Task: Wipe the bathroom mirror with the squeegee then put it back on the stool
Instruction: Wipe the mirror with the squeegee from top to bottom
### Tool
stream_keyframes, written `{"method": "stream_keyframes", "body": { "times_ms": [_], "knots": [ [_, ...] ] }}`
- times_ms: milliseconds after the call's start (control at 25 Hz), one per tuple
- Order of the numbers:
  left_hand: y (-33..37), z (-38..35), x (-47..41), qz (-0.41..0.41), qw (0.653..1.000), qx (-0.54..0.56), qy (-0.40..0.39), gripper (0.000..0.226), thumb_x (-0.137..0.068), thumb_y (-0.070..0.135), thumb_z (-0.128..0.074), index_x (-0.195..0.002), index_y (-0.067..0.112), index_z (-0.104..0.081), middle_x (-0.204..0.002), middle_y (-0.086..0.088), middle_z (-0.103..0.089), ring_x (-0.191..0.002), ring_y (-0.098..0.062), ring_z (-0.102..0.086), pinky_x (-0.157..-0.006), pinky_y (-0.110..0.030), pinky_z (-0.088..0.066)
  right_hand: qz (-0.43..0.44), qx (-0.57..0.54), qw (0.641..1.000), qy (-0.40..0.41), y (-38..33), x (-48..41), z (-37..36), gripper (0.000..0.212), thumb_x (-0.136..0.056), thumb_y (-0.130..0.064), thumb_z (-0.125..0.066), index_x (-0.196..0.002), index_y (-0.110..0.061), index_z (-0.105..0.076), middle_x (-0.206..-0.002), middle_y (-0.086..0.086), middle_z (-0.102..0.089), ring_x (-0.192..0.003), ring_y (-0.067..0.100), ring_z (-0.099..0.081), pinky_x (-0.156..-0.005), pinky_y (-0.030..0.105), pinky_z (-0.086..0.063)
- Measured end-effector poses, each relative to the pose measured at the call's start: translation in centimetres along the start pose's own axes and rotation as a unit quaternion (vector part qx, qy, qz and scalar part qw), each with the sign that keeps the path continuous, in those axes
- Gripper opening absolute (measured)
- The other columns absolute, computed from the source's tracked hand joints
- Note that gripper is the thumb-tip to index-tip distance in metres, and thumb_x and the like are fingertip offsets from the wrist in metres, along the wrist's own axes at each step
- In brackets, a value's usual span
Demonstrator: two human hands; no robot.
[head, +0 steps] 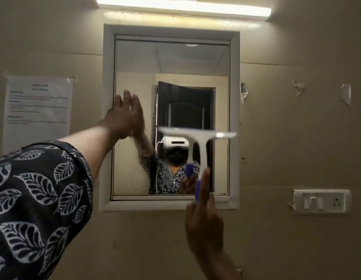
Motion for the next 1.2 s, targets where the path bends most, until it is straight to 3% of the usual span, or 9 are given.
{"method": "stream_keyframes", "body": {
  "times_ms": [280,440,600,720,840,960,1040,1120,1200],
  "knots": [
    [0.1,-0.4,-0.3,-0.021,1.0,-0.012,0.005,0.105,-0.081,-0.001,-0.068,-0.15,0.002,0.011,-0.155,-0.026,0.016,-0.142,-0.049,0.007,-0.115,-0.056,-0.018,0.123,0.049,0.989,0.07,-10.7,-16.4,3.1,0.067,-0.097,-0.011,-0.035,-0.148,-0.017,0.007,-0.084,0.016,-0.059,-0.058,0.018,-0.056,-0.052,0.031,-0.051],
    [0.1,-0.3,-0.2,-0.015,1.0,-0.008,0.0,0.106,-0.081,-0.005,-0.067,-0.15,0.002,0.012,-0.155,-0.025,0.018,-0.143,-0.047,0.009,-0.116,-0.054,-0.018,0.024,0.09,0.995,0.017,-10.8,-20.1,2.0,0.079,-0.093,-0.006,-0.038,-0.146,-0.026,0.017,-0.101,0.022,-0.062,-0.067,0.022,-0.056,-0.057,0.032,-0.049],
    [0.0,-0.4,-0.3,-0.015,1.0,0.003,0.007,0.105,-0.081,-0.004,-0.067,-0.15,0.003,0.013,-0.155,-0.023,0.019,-0.143,-0.045,0.011,-0.117,-0.053,-0.016,-0.008,0.083,0.996,-0.013,-9.4,-18.8,0.5,0.087,-0.092,-0.005,-0.042,-0.143,-0.033,0.023,-0.085,0.016,-0.052,-0.058,0.019,-0.054,-0.05,0.028,-0.043],
    [0.0,-0.4,-0.2,-0.017,1.0,0.006,0.01,0.106,-0.081,-0.005,-0.067,-0.149,0.004,0.014,-0.155,-0.023,0.02,-0.143,-0.044,0.012,-0.117,-0.052,-0.014,-0.072,0.071,0.993,-0.057,-7.6,-19.5,-0.2,0.071,-0.089,-0.004,-0.048,-0.146,-0.023,-0.011,-0.076,0.009,-0.048,-0.058,0.016,-0.056,-0.046,0.024,-0.044],
    [0.0,-0.5,-0.4,-0.019,1.0,0.011,0.006,0.106,-0.082,-0.004,-0.067,-0.149,0.004,0.014,-0.155,-0.024,0.02,-0.143,-0.045,0.012,-0.117,-0.053,-0.013,-0.136,0.069,0.979,-0.137,-6.2,-20.4,-0.7,0.028,-0.088,-0.011,-0.056,-0.113,-0.007,-0.046,-0.076,0.003,-0.051,-0.058,0.013,-0.055,-0.036,0.015,-0.041],
    [0.0,-0.6,-0.5,-0.018,1.0,0.003,0.006,0.105,-0.081,-0.002,-0.068,-0.149,0.003,0.013,-0.154,-0.025,0.019,-0.142,-0.047,0.011,-0.116,-0.054,-0.014,-0.148,0.054,0.975,-0.156,-5.8,-20.4,-0.5,0.023,-0.083,-0.012,-0.065,-0.094,-0.008,-0.045,-0.069,0.003,-0.049,-0.048,0.011,-0.051,-0.023,0.006,-0.026],
    [0.0,-0.5,-0.5,-0.019,1.0,0.003,0.006,0.105,-0.081,-0.003,-0.067,-0.149,0.003,0.013,-0.154,-0.024,0.019,-0.143,-0.046,0.011,-0.116,-0.054,-0.014,-0.134,0.067,0.977,-0.152,-5.4,-18.9,-0.9,0.033,-0.08,-0.011,-0.067,-0.105,-0.006,-0.046,-0.075,0.003,-0.052,-0.054,0.011,-0.053,-0.027,0.01,-0.035],
    [0.0,-0.7,-0.6,-0.022,1.0,-0.003,-0.003,0.105,-0.081,-0.004,-0.067,-0.149,0.003,0.013,-0.154,-0.025,0.02,-0.143,-0.046,0.011,-0.116,-0.054,-0.015,-0.084,0.086,0.98,-0.159,-4.5,-15.9,-2.5,0.07,-0.082,-0.008,-0.065,-0.139,-0.018,-0.026,-0.093,0.012,-0.058,-0.07,0.019,-0.061,-0.053,0.025,-0.055],
    [0.1,-0.5,-0.6,-0.025,1.0,-0.01,-0.002,0.105,-0.082,-0.002,-0.068,-0.149,0.002,0.013,-0.154,-0.026,0.019,-0.142,-0.047,0.01,-0.116,-0.055,-0.015,-0.052,0.048,0.983,-0.169,-3.3,-11.2,-4.2,0.102,-0.088,-0.005,-0.055,-0.137,-0.048,0.024,-0.102,0.021,-0.054,-0.079,0.026,-0.062,-0.07,0.04,-0.058]
  ]
}}
Point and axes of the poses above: each hand's wrist, its own x-axis away from the middle knuckle, its own z-axis out of the back of the hand, y = z × x, the point moved 7 cm from there along -x, towards the middle knuckle
